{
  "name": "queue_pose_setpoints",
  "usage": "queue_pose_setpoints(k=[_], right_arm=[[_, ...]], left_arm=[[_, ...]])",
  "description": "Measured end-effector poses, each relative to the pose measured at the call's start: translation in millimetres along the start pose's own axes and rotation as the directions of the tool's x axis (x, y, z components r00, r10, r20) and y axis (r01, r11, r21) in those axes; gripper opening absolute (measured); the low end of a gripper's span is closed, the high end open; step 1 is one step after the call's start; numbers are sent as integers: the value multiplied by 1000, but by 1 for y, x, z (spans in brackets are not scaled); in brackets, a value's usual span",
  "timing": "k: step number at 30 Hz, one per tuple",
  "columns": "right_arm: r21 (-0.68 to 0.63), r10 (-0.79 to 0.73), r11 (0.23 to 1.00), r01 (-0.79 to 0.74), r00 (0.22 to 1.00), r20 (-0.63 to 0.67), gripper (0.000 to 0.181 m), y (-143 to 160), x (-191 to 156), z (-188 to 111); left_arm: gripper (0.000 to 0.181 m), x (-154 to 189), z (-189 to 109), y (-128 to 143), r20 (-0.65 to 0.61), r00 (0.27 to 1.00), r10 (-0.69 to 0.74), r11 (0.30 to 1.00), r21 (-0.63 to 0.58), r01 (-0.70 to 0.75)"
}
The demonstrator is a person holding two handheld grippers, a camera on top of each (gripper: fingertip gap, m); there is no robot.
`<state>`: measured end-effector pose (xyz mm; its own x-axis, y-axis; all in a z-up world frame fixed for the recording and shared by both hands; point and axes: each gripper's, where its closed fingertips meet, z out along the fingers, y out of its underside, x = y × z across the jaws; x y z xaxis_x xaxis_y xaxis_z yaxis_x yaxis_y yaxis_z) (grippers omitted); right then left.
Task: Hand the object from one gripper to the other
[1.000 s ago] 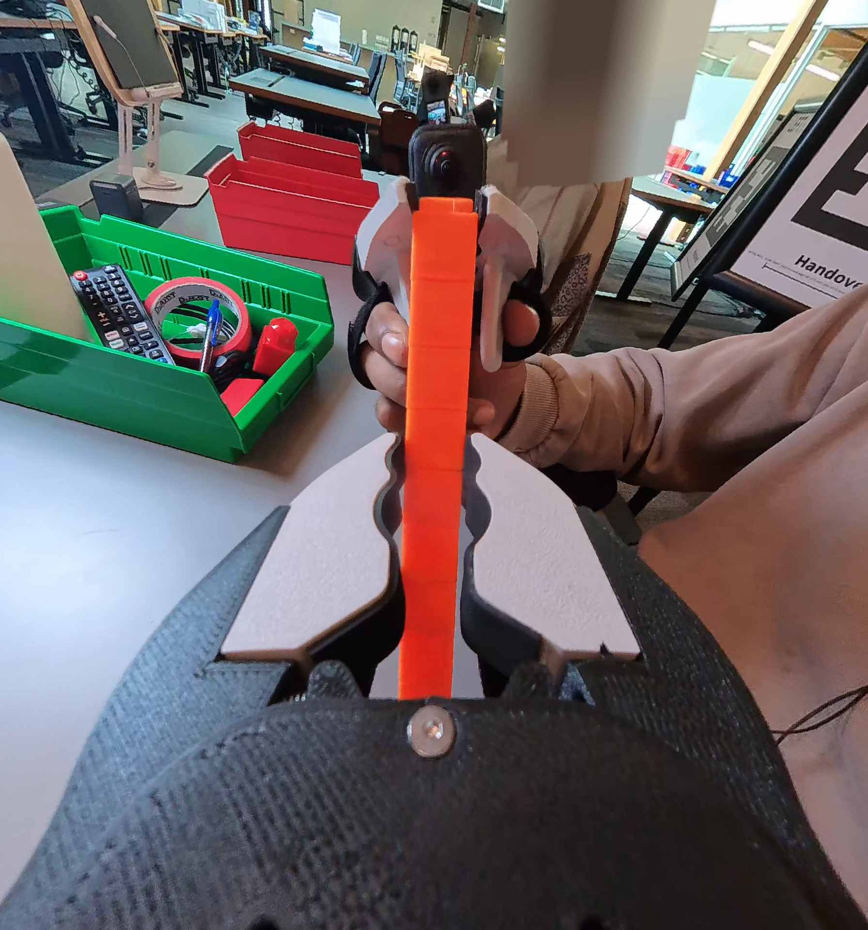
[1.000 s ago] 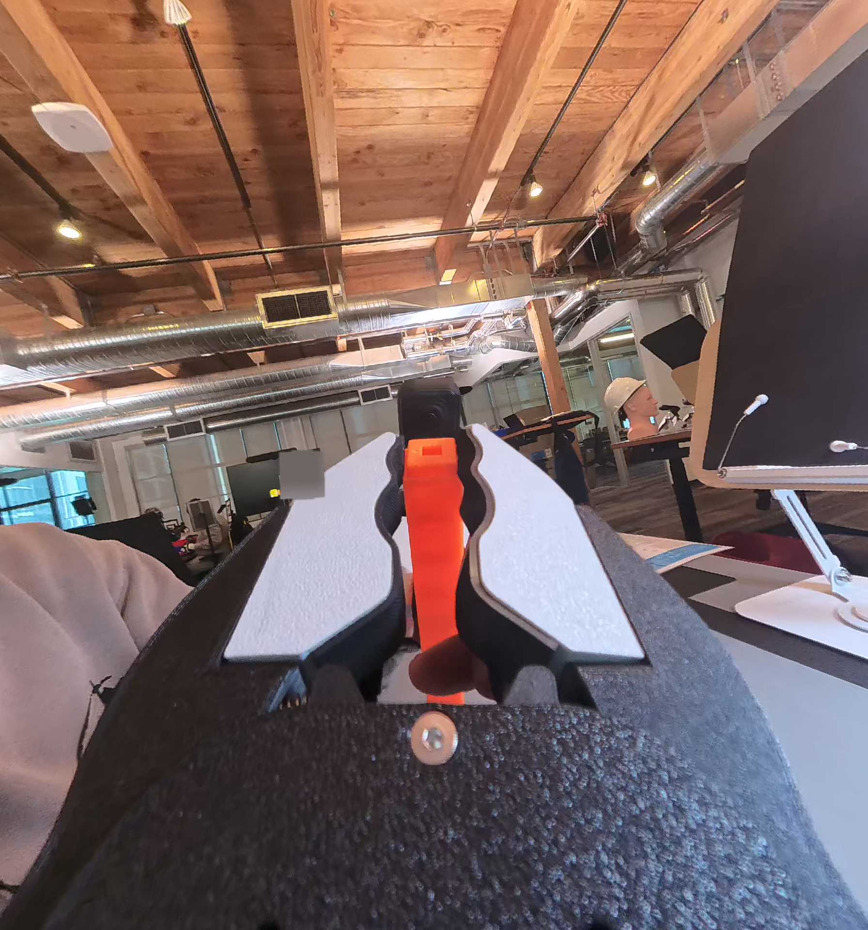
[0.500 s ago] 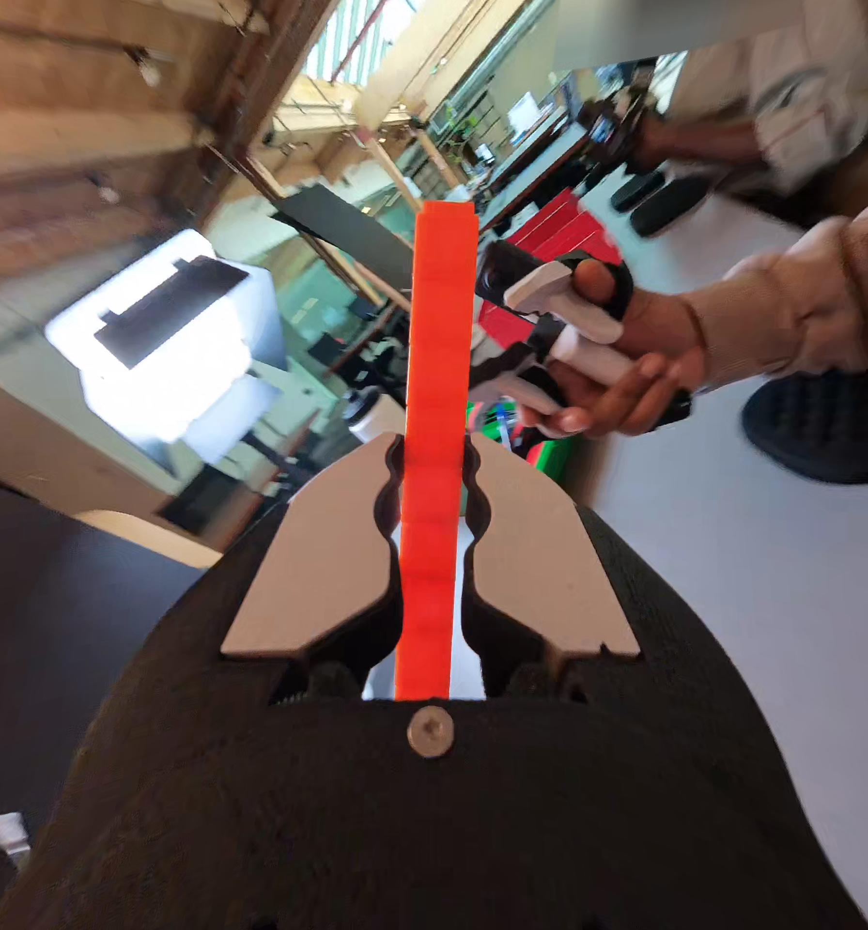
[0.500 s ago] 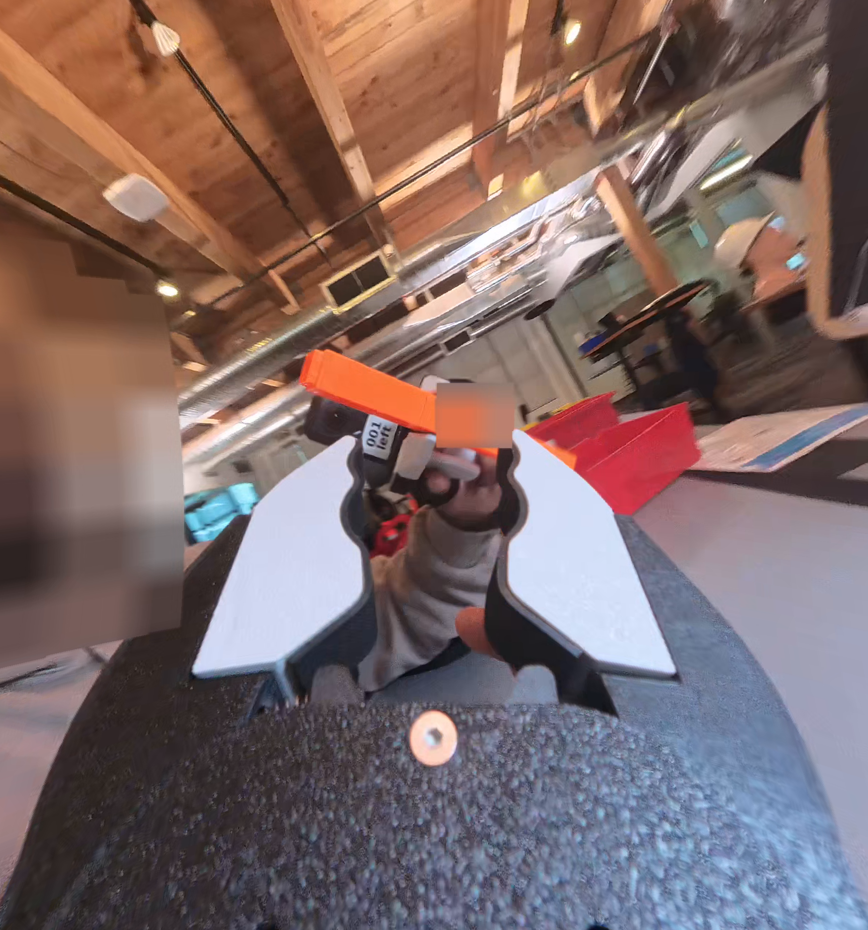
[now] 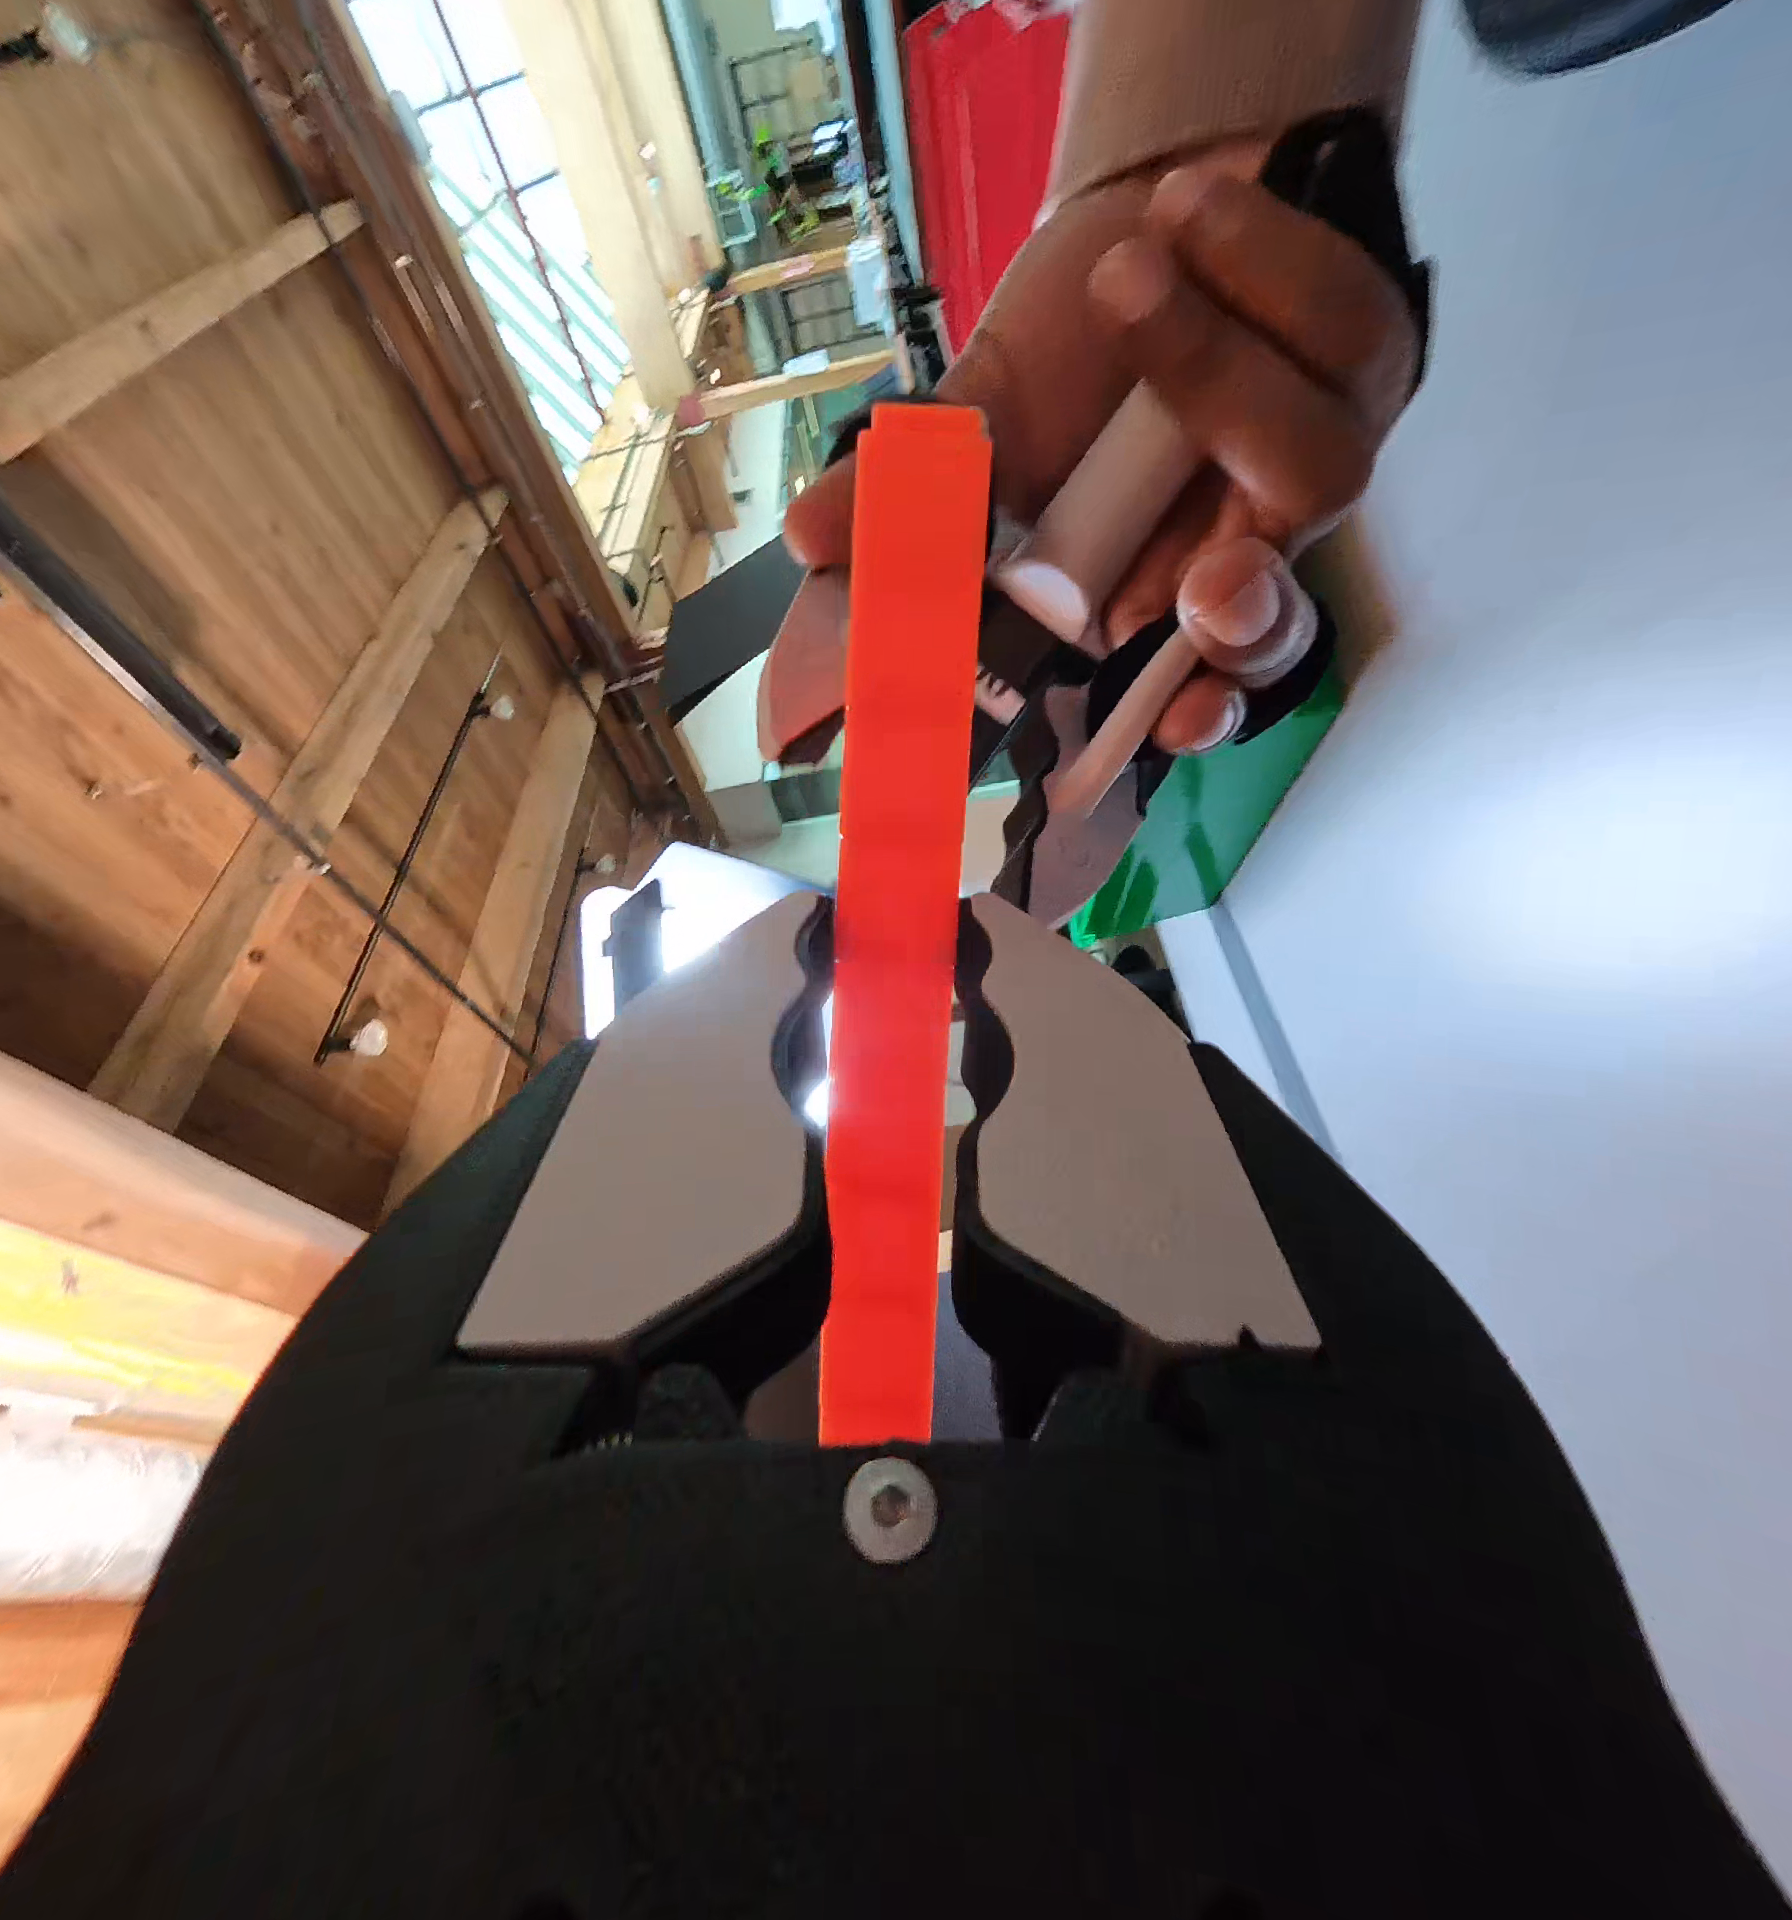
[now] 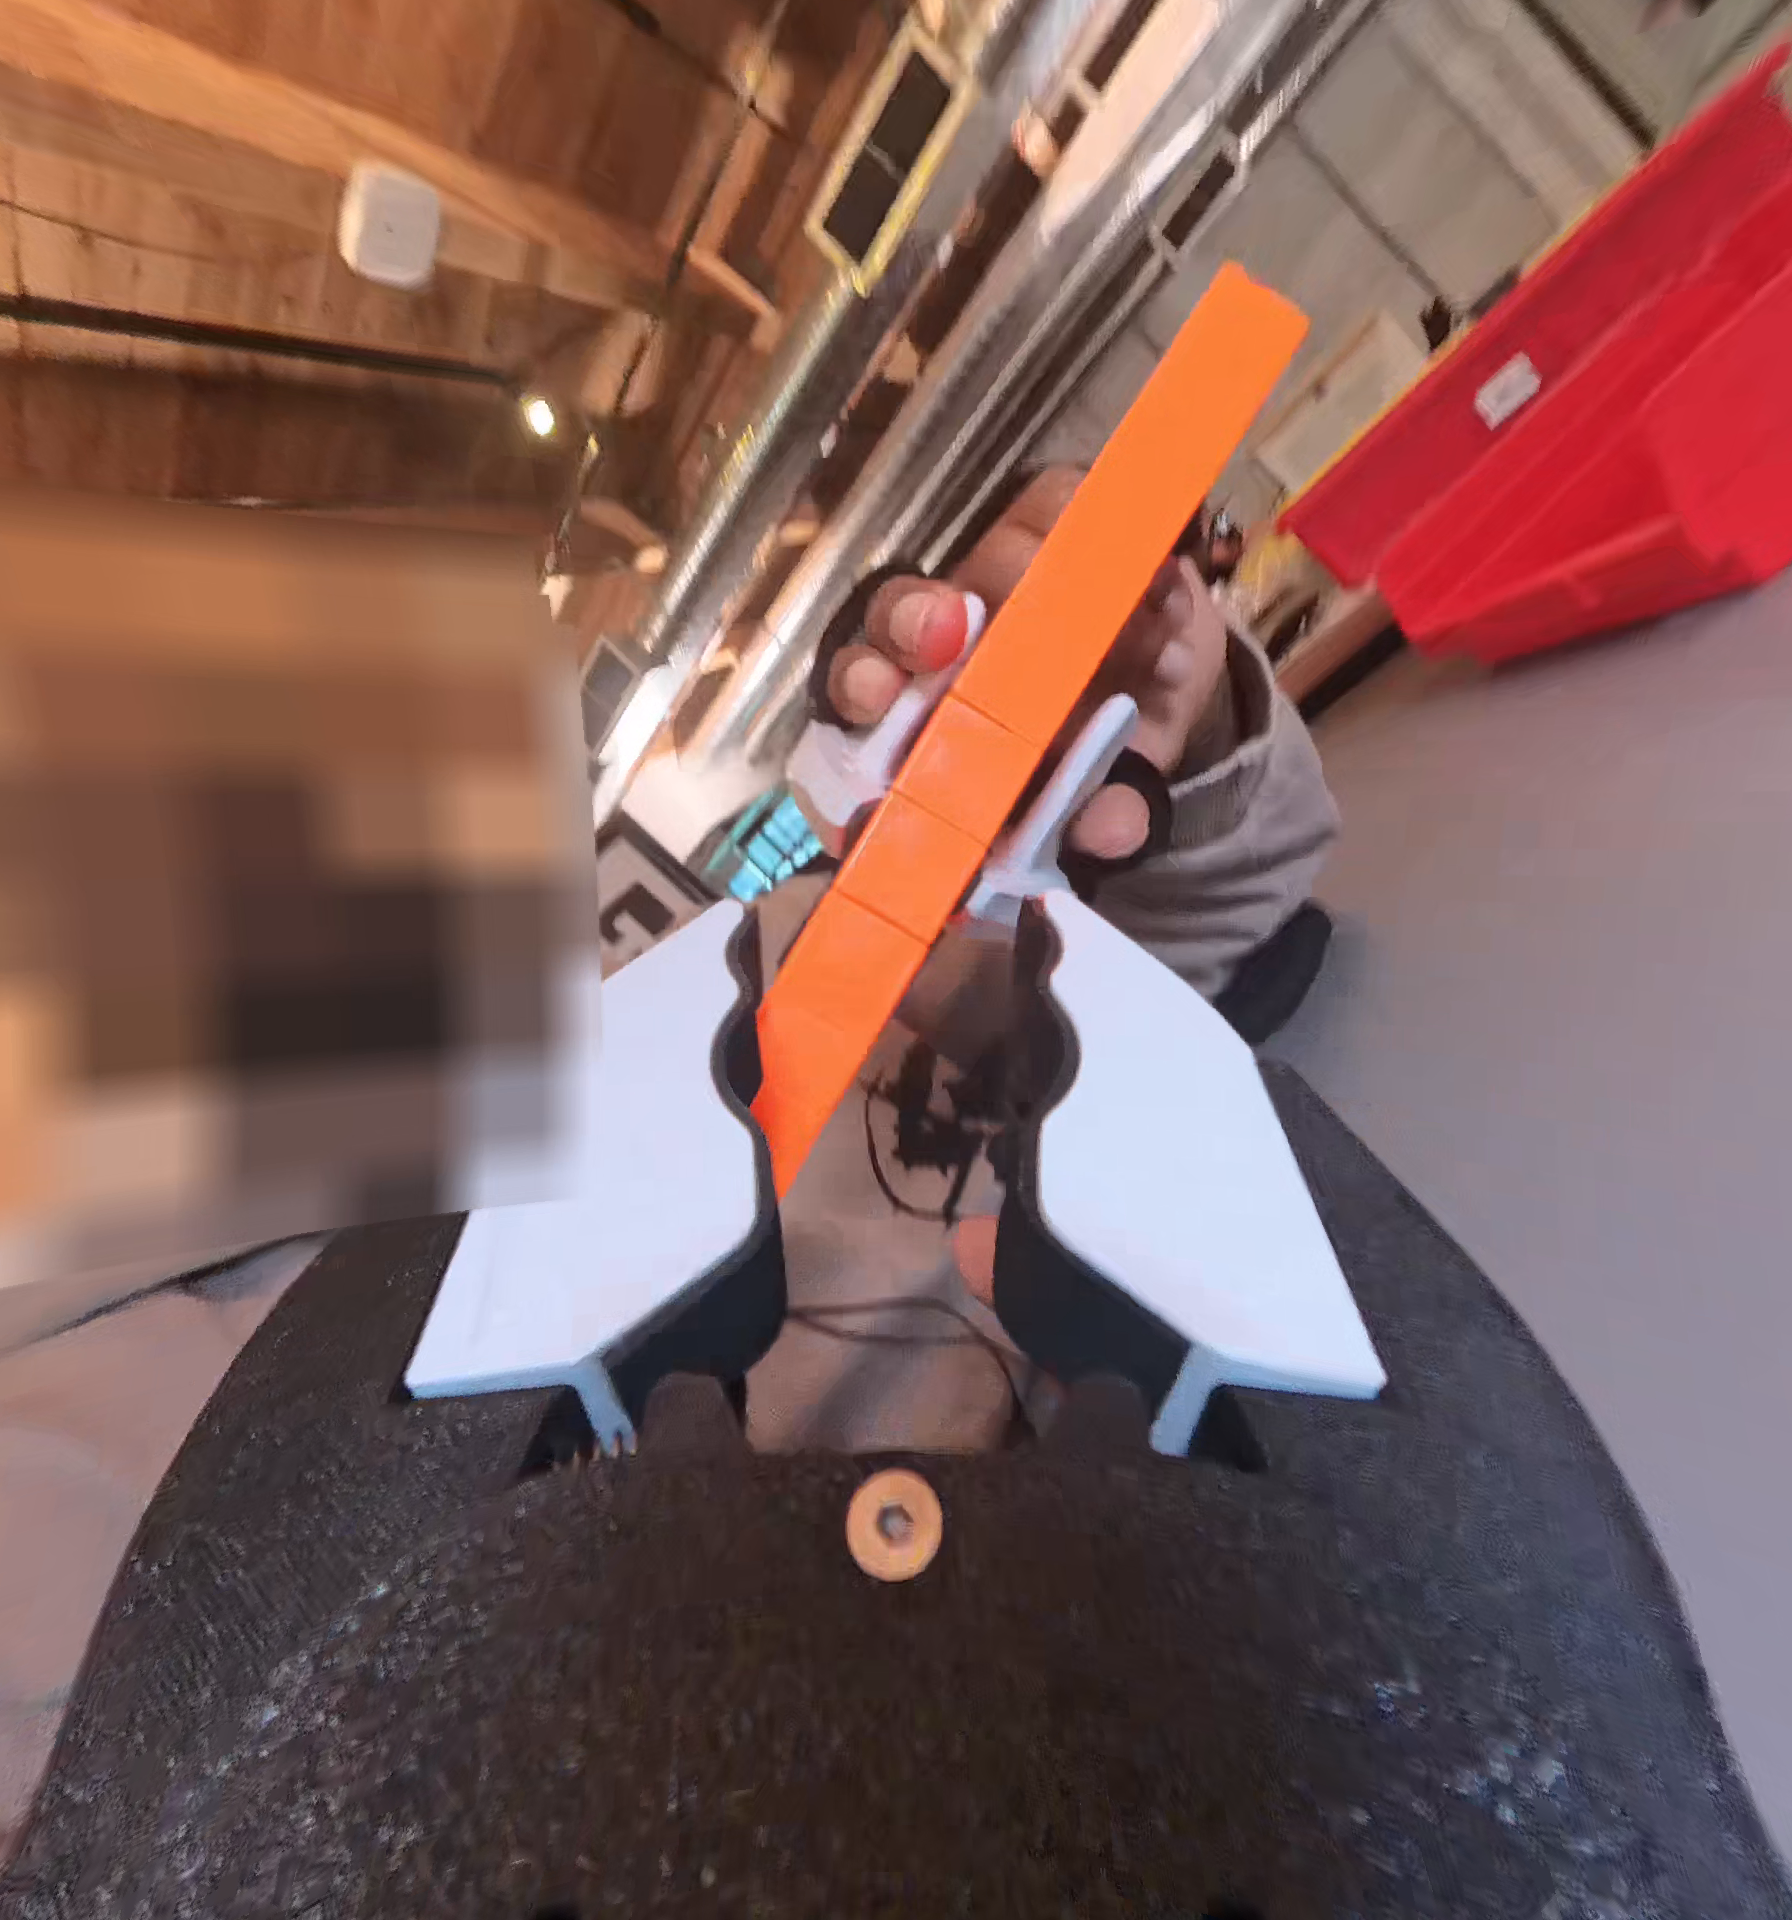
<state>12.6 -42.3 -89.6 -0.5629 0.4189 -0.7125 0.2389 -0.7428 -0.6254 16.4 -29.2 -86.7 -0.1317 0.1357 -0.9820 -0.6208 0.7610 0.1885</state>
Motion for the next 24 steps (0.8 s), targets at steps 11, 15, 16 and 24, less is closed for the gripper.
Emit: queue_pose_setpoints(k=[11, 15, 16, 24], right_arm=[[-13, -11, 1000, 12, 997, 70, 22, 18, 16, 8], [41, -257, 965, 259, 965, -43, 22, 1, 9, 1], [38, -338, 938, 344, 934, -113, 21, -4, 11, -1], [-385, -805, 546, 744, 337, -489, 21, -11, 44, -11]], left_arm=[[35, -2, -22, 23, 47, 991, -128, 991, -39, 130], [35, -18, -27, 54, 69, 831, -552, 833, 3, 553], [36, -21, -27, 60, 36, 689, -724, 690, 50, 722], [58, -17, -3, 20, -523, -313, -793, -375, 13, 927]])
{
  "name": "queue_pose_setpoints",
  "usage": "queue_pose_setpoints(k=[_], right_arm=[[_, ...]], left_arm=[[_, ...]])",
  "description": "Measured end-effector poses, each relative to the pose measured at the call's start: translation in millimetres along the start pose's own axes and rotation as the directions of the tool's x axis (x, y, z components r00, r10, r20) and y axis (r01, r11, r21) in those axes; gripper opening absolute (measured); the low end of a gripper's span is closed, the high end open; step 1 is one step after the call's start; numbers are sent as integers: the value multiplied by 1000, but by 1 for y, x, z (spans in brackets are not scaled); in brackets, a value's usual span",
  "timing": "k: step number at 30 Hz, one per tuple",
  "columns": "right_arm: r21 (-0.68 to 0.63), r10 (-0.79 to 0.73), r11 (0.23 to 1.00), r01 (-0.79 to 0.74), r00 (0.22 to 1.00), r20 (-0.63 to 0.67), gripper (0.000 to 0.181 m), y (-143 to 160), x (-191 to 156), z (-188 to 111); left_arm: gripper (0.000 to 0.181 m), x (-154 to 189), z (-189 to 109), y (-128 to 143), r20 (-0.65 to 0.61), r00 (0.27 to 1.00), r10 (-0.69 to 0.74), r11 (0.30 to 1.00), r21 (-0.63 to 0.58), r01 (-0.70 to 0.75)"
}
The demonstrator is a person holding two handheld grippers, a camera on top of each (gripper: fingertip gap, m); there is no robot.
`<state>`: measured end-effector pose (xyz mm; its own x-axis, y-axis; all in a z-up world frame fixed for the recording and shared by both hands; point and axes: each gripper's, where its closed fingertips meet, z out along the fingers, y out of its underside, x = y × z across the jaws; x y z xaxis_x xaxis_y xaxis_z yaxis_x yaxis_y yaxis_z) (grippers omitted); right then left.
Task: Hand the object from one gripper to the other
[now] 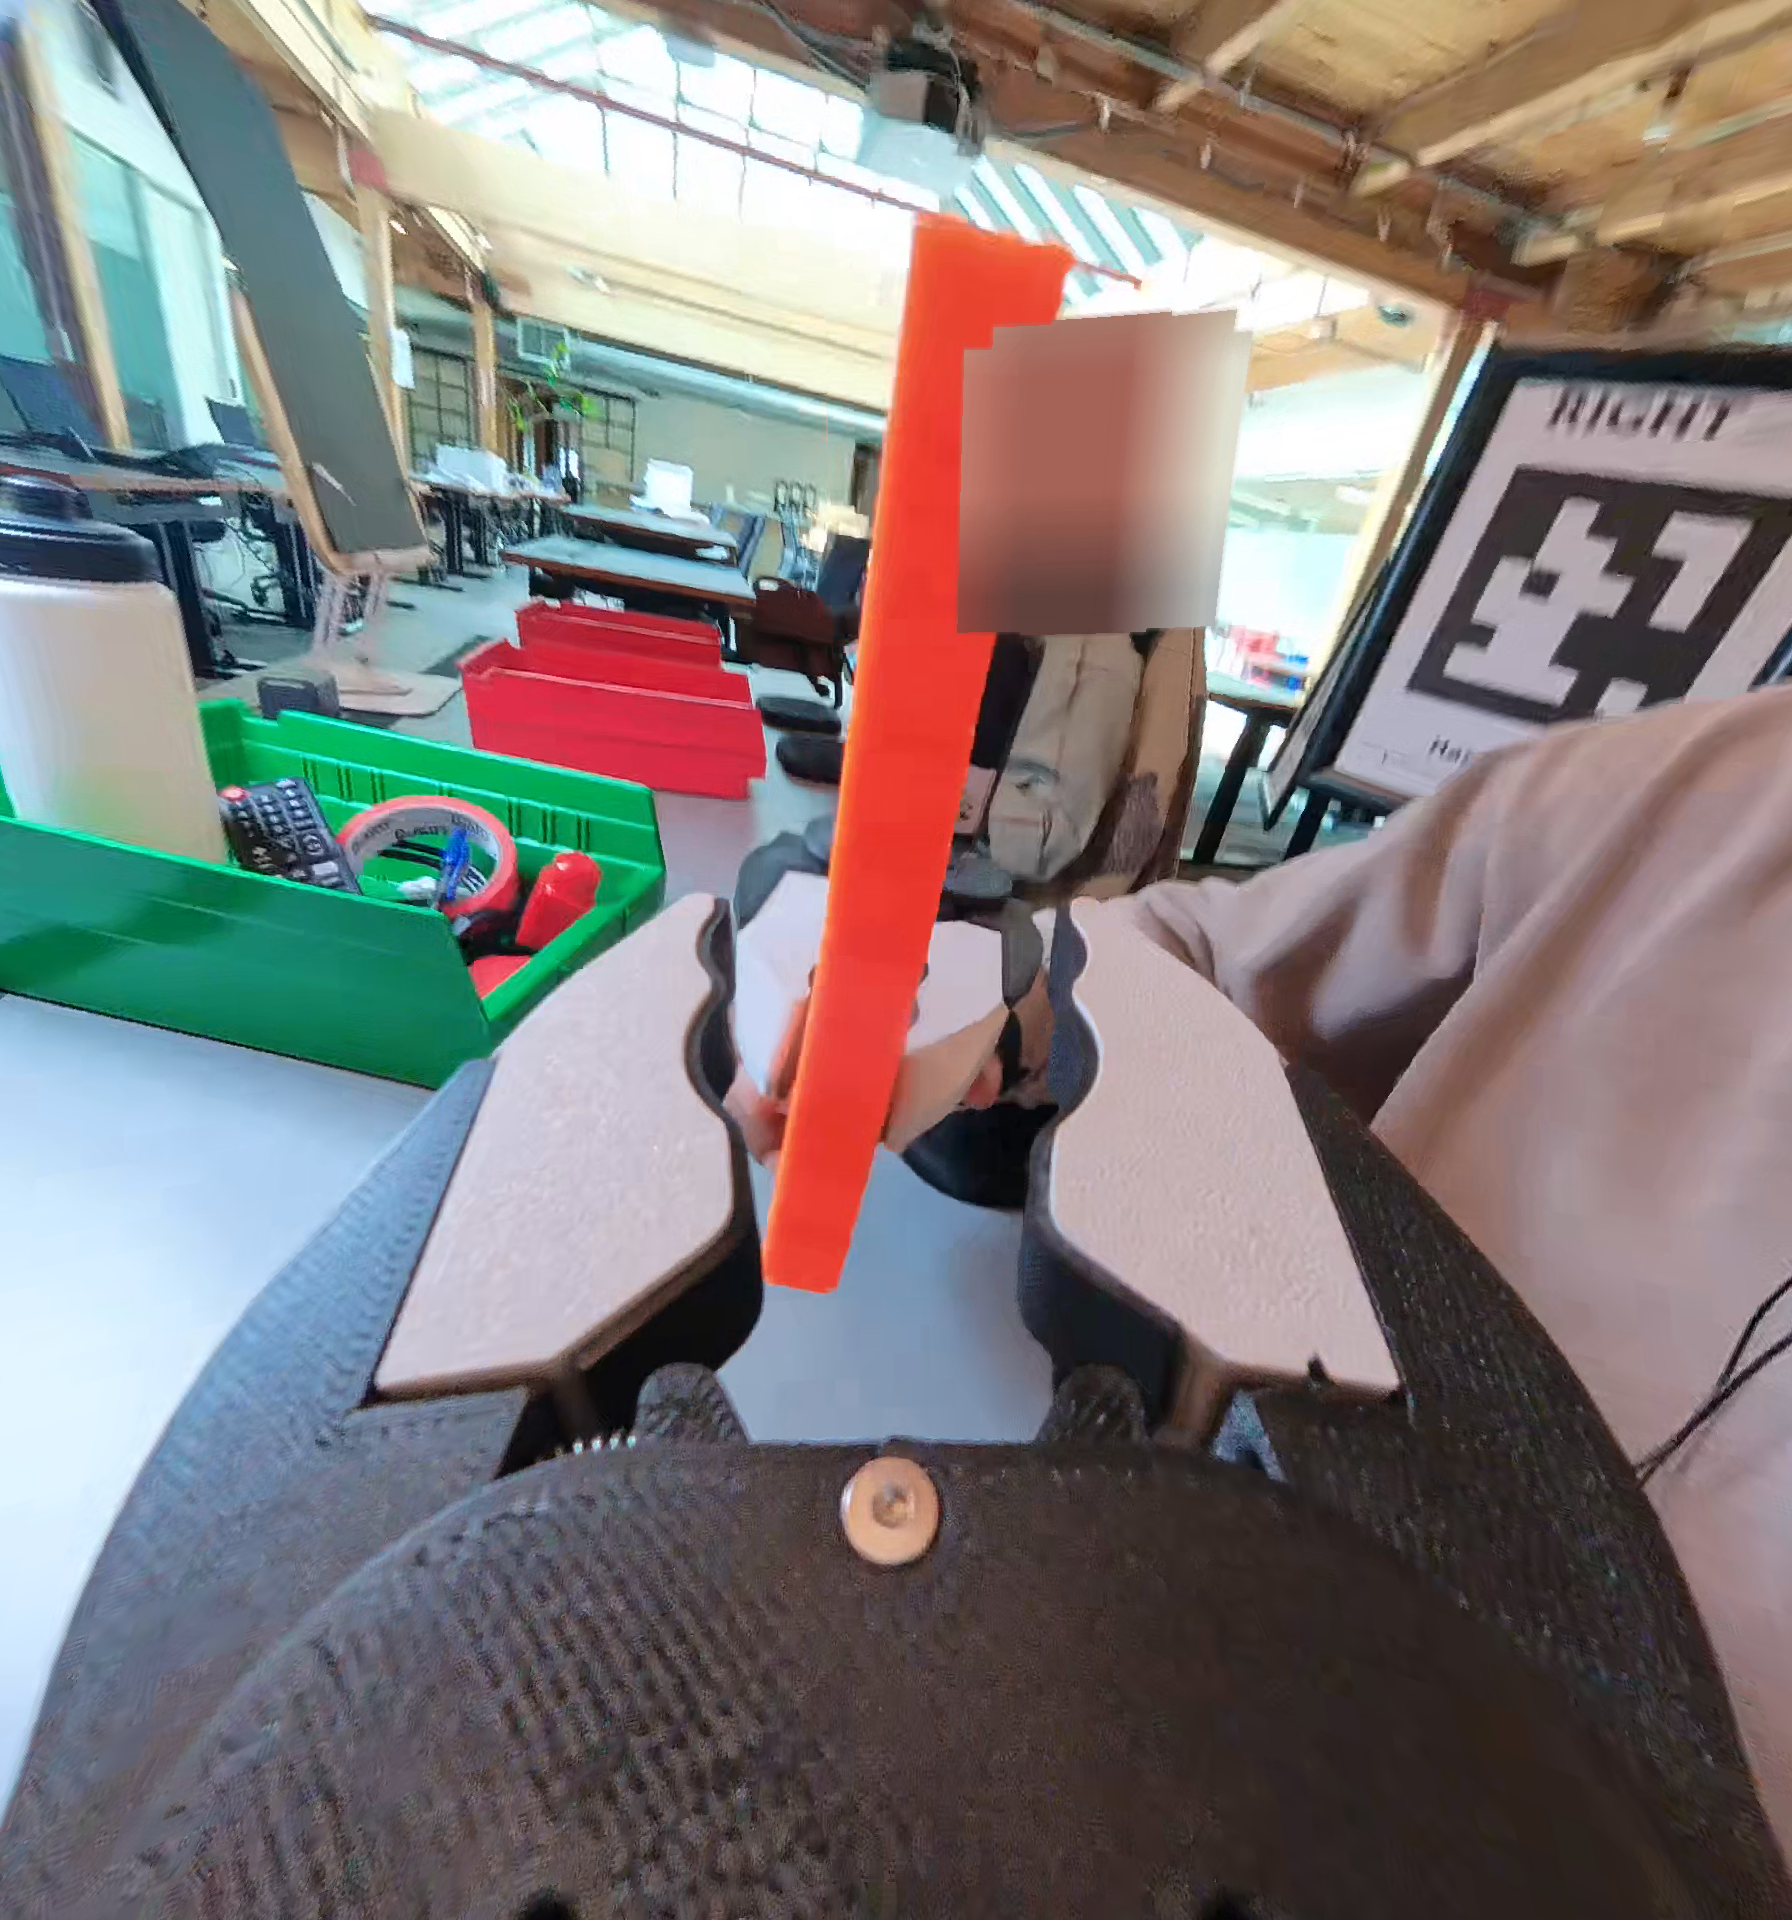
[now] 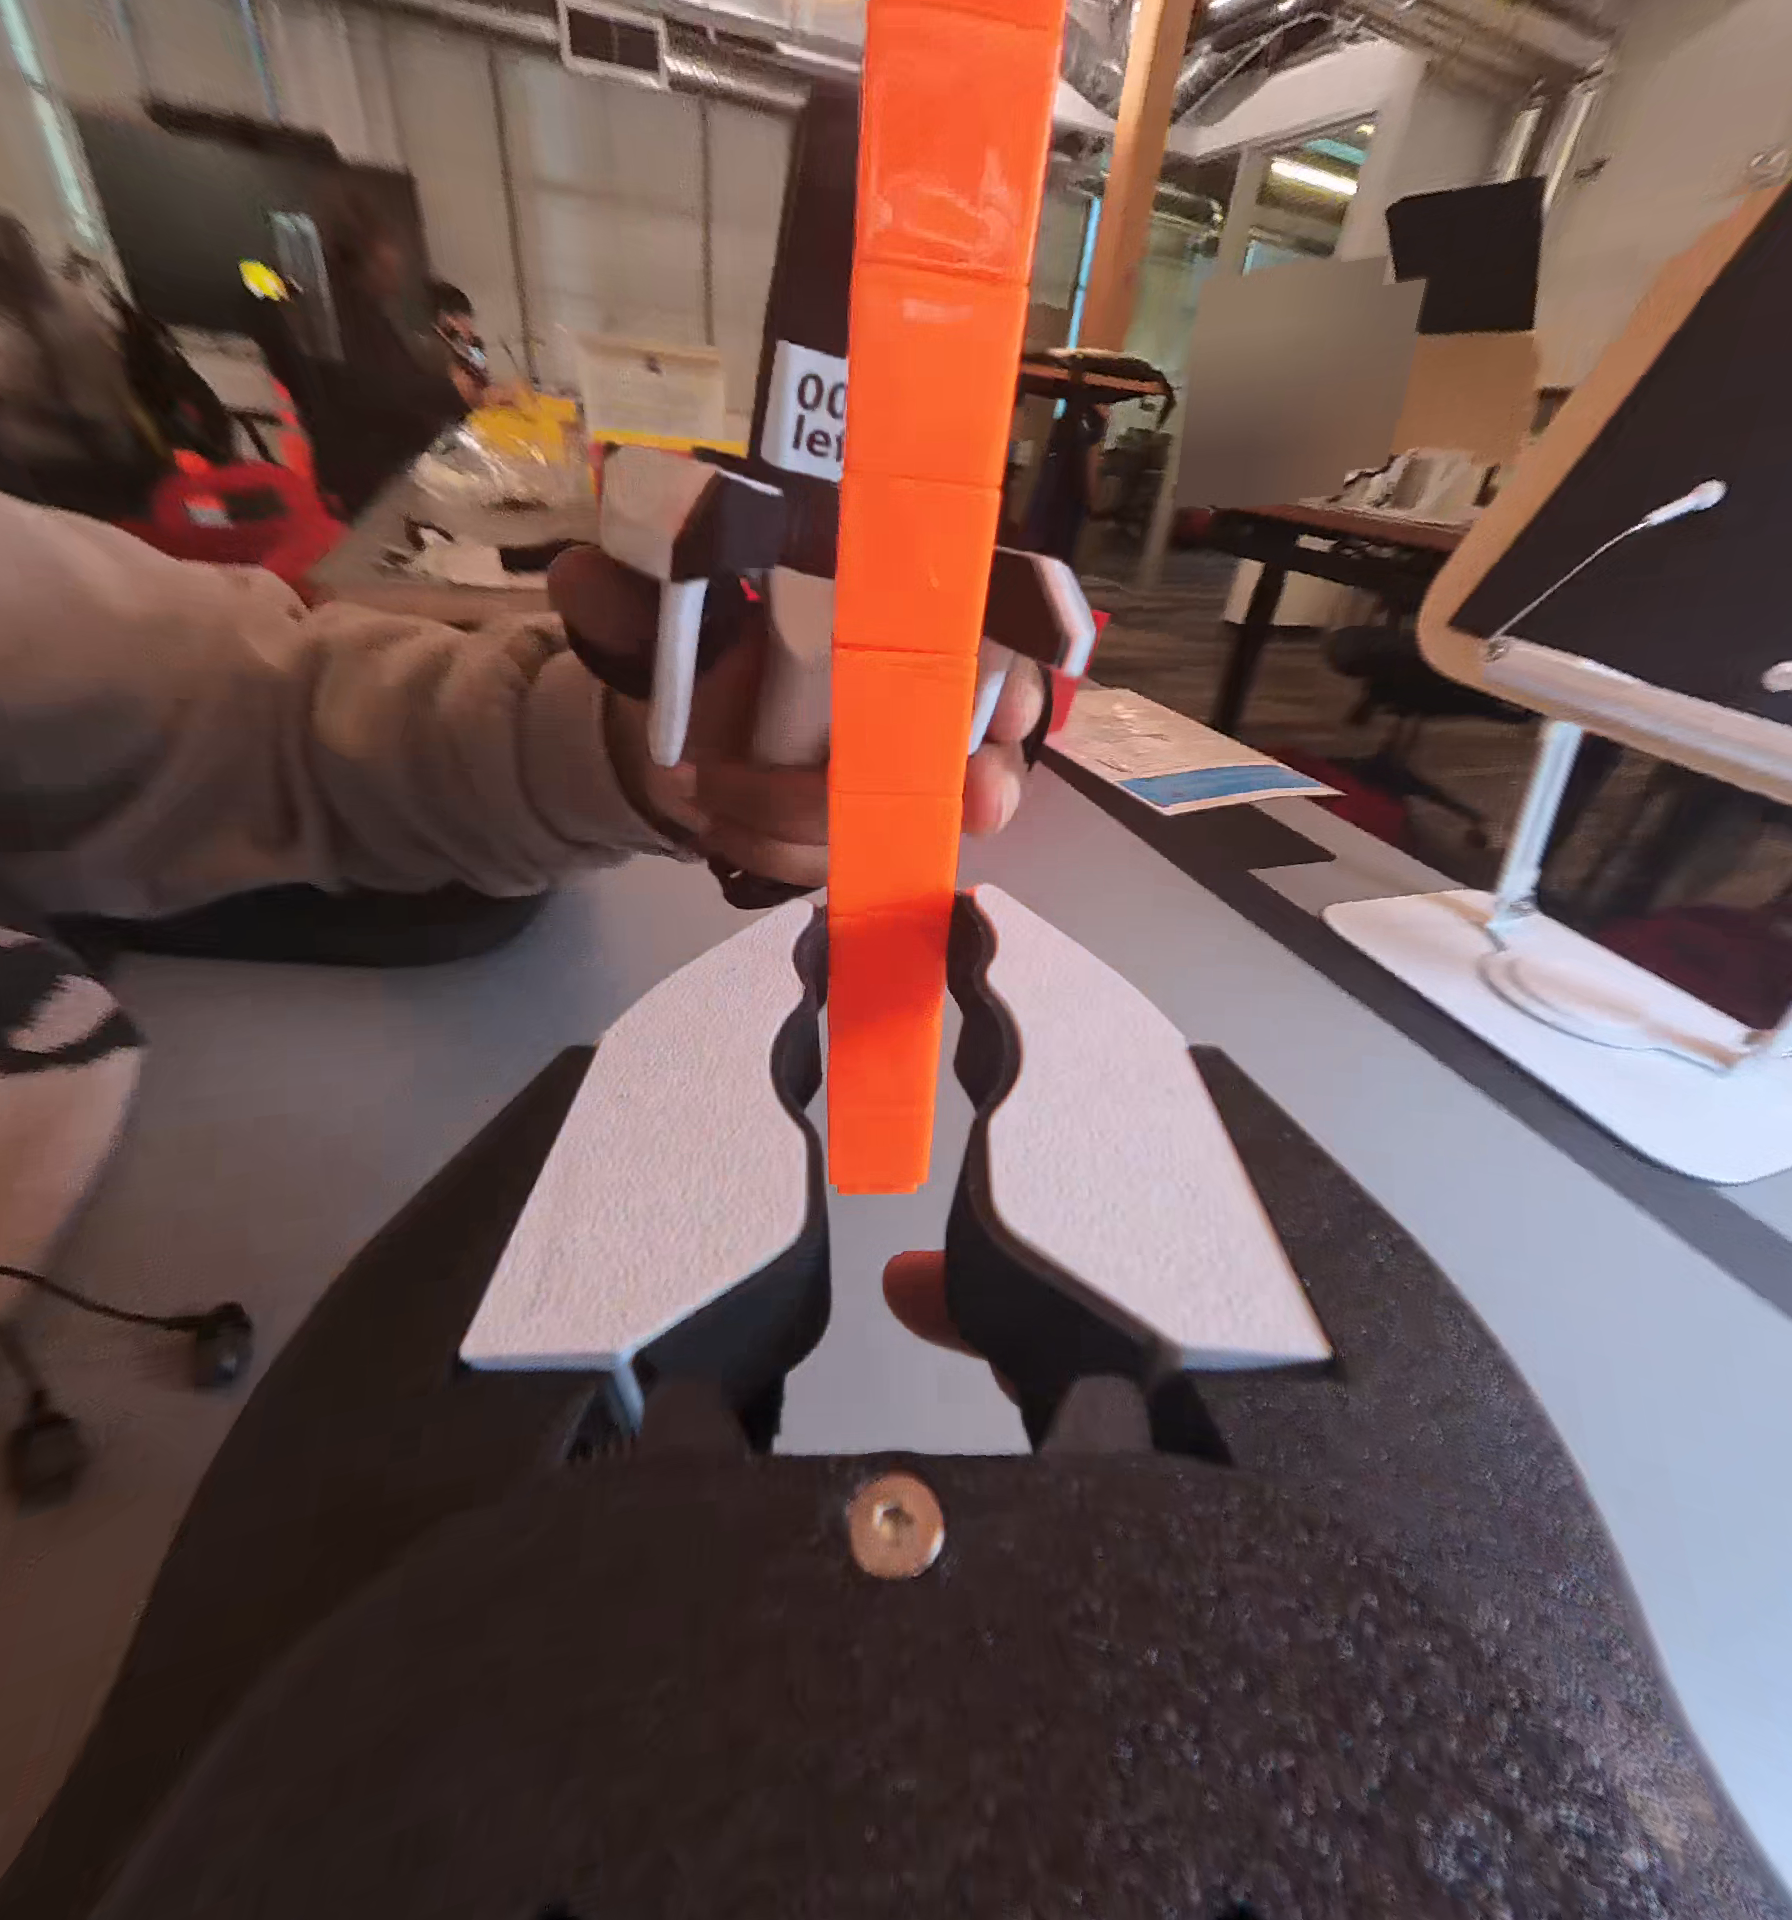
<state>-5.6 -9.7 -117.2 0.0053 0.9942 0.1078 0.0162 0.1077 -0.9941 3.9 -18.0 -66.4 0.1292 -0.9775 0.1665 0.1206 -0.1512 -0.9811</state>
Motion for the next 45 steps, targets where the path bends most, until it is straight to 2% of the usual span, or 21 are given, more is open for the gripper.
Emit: queue_pose_setpoints(k=[2, 4, 7, 10, 12, 14, 16, 19, 21, 23, 25, 26, 27, 29, 30, 31, 35, 38, 39, 41, 45], right_arm=[[-69, -90, 994, 87, 995, -47, 22, 9, -1, 5], [-121, -164, 980, 155, 985, -62, 22, 16, -3, 8], [-154, -203, 970, 187, 975, -93, 24, 19, 0, 9], [-170, -177, 971, 168, 984, -34, 54, 14, -2, 4], [-130, -173, 977, 169, 985, -24, 60, -1, -1, -5], [-77, -237, 970, 233, 970, -49, 56, -20, 0, -15], [-99, -331, 941, 325, 942, -51, 55, -26, -3, -21], [-185, -447, 882, 433, 894, -36, 54, -20, -9, -23], [-240, -452, 868, 435, 892, -22, 56, -11, -11, -19], [-253, -301, 925, 284, 953, -31, 60, -4, -8, -14], [-220, 16, 976, -14, 1000, 9, 68, 0, -7, -9], [-186, 194, 966, -181, 980, 52, 70, 0, -7, -8], [-155, 371, 924, -351, 920, 125, 71, -3, -10, -8], [-149, 668, 737, -659, 678, 306, 72, -14, -15, -10], [-168, 753, 635, -754, 557, 351, 70, -14, -13, -11], [-187, 795, 573, -798, 485, 364, 69, -9, -11, -10], [-268, 844, 477, -837, 352, 405, 58, 6, -21, -1], [-286, 829, 494, -821, 345, 440, 29, 3, -32, 3], [-286, 826, 502, -816, 355, 438, 28, 4, -33, 4], [-246, 814, 514, -822, 376, 442, 27, 2, -29, 4], [-131, 777, 524, -842, 410, 478, 26, -12, -13, -5]], left_arm=[[45, 5, 6, 12, 14, 992, 129, 990, -66, -128], [25, 5, 9, 21, 57, 951, 303, 942, -167, -290], [24, 4, 10, 28, 79, 880, 468, 862, -263, -434], [24, -10, 3, 34, 107, 810, 577, 780, -369, -506], [24, -27, -8, 40, 123, 728, 675, 685, -471, -555], [24, -43, -20, 45, 104, 621, 777, 555, -580, -596], [24, -61, -35, 47, 52, 452, 891, 354, -702, -618], [23, -84, -56, 43, -73, 187, 980, 48, -820, -570], [23, -92, -64, 38, -131, 51, 990, -84, -841, -534], [23, -92, -64, 32, -161, -77, 984, -177, -828, -533], [23, -84, -57, 27, -176, -196, 965, -257, -792, -554], [23, -78, -53, 25, -172, -243, 954, -284, -772, -568], [23, -73, -49, 24, -170, -285, 943, -311, -750, -583], [23, -62, -42, 26, -178, -348, 921, -366, -707, -606], [23, -57, -39, 27, -183, -368, 912, -386, -687, -616], [23, -53, -37, 28, -182, -383, 906, -399, -669, -626], [23, -44, -29, 34, -187, -397, 899, -419, -636, -648], [22, -39, -25, 38, -192, -397, 897, -425, -620, -660], [22, -39, -24, 39, -189, -396, 899, -422, -622, -660], [24, -40, -25, 35, -143, -342, 929, -351, -639, -685], [38, -42, -37, 4, 50, -157, 986, -82, -681, -728]])
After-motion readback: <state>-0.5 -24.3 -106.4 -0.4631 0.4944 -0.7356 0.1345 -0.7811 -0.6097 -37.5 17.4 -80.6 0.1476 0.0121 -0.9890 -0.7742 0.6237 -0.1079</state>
